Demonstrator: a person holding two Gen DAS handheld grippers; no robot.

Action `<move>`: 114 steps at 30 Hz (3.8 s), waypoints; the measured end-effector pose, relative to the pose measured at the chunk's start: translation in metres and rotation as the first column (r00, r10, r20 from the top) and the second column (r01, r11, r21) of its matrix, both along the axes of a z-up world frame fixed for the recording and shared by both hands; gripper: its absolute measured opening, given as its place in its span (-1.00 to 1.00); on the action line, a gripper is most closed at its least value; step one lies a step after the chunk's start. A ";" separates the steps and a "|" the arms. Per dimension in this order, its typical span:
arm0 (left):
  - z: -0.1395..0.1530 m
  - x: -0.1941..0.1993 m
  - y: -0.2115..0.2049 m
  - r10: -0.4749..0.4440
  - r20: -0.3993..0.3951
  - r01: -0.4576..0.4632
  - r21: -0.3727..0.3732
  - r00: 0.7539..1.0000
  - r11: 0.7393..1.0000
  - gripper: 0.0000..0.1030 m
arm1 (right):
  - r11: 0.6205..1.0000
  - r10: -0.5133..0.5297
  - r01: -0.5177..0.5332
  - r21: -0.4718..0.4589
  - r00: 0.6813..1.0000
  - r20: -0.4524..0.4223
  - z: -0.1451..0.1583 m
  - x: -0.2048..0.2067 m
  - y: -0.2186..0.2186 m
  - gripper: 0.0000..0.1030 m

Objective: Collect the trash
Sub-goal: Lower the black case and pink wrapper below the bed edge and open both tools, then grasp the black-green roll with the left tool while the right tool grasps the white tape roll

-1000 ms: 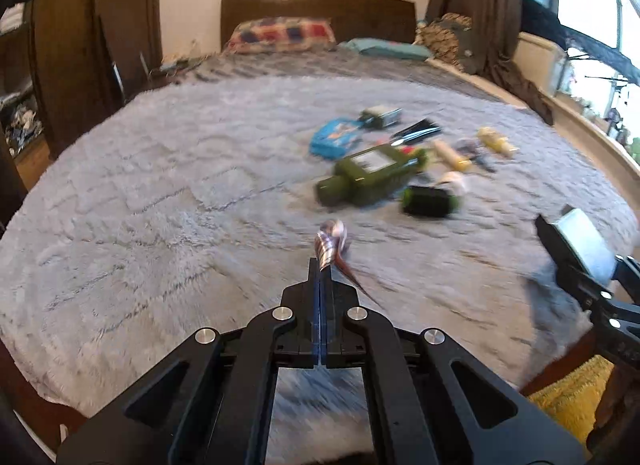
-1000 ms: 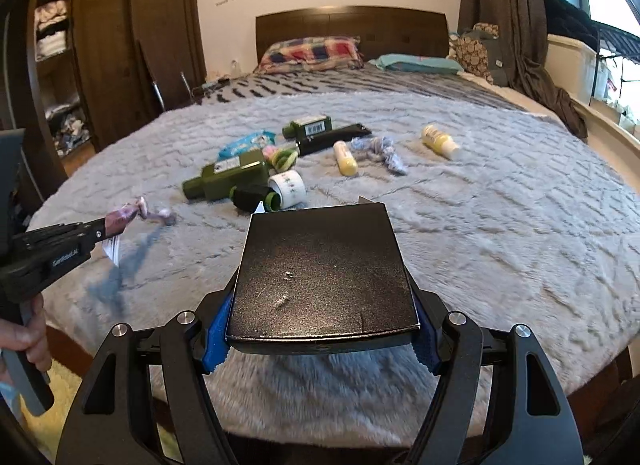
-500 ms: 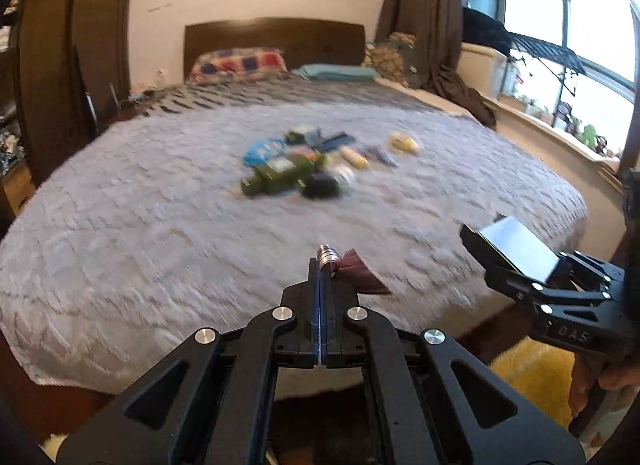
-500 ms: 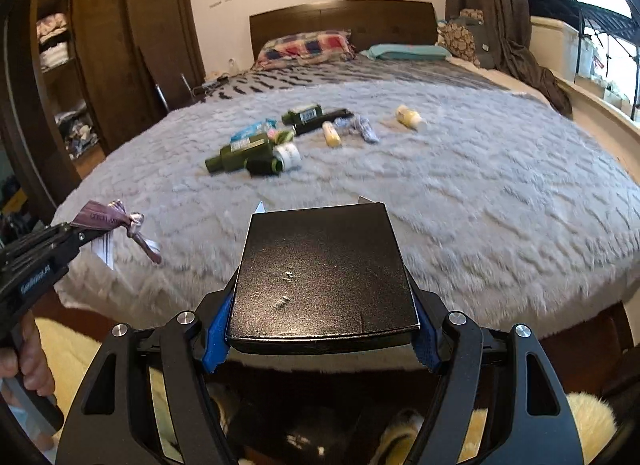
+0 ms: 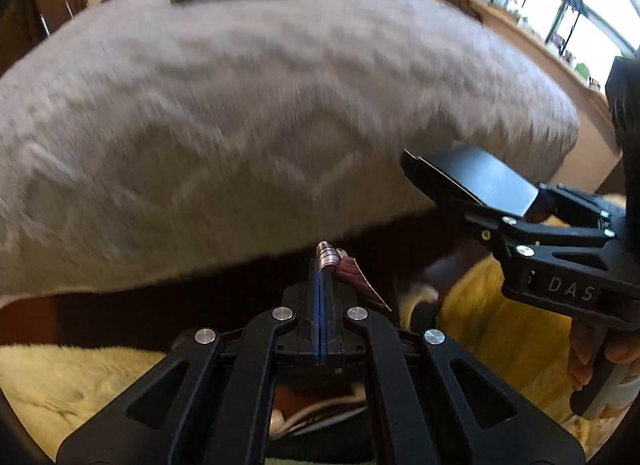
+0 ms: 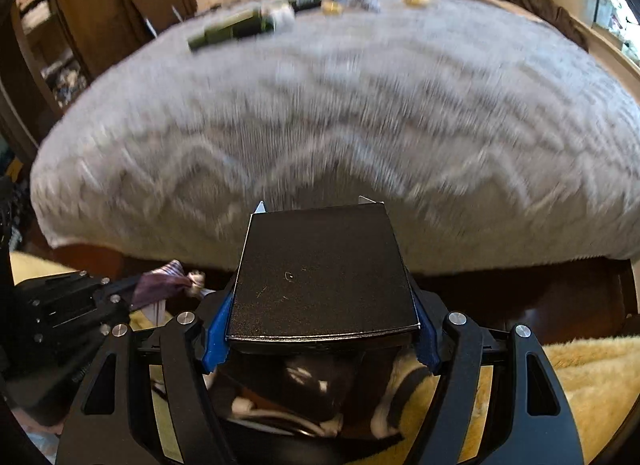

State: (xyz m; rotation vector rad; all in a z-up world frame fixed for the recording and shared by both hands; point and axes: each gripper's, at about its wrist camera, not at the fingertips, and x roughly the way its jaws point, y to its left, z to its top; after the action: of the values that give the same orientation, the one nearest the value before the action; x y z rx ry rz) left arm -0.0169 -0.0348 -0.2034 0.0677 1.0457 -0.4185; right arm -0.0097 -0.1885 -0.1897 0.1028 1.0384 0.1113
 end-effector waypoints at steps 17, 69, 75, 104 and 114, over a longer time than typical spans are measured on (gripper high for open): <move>-0.085 0.028 -0.010 -0.017 -0.229 0.023 0.022 0.973 0.999 -1.00 | 0.996 0.005 0.017 0.085 0.968 -0.252 -0.077 0.017 -0.001 0.42; 0.094 0.161 0.024 0.170 0.232 -0.191 0.073 0.958 0.979 0.61 | 0.999 0.035 -0.045 0.031 0.964 0.265 0.097 0.194 0.002 0.55; 0.088 0.177 0.019 0.147 0.226 -0.174 0.103 0.963 0.979 0.61 | 0.994 0.089 -0.101 0.035 0.964 0.251 0.083 0.221 0.020 0.35; 0.080 0.201 0.007 0.141 0.199 -0.156 0.064 0.970 0.986 0.61 | 0.975 0.159 -0.184 0.125 0.969 0.189 0.075 0.247 0.022 -0.42; 0.083 0.221 -0.021 0.076 0.223 -0.096 0.080 0.972 0.992 0.61 | 0.985 0.078 -0.116 0.126 0.960 0.268 0.098 0.236 0.000 -0.44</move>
State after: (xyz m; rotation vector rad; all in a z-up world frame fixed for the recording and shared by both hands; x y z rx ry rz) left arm 0.2045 -0.0560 -0.1208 0.1459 0.8460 -0.2781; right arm 0.2268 -0.1881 -0.0914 0.1603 0.7695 0.2807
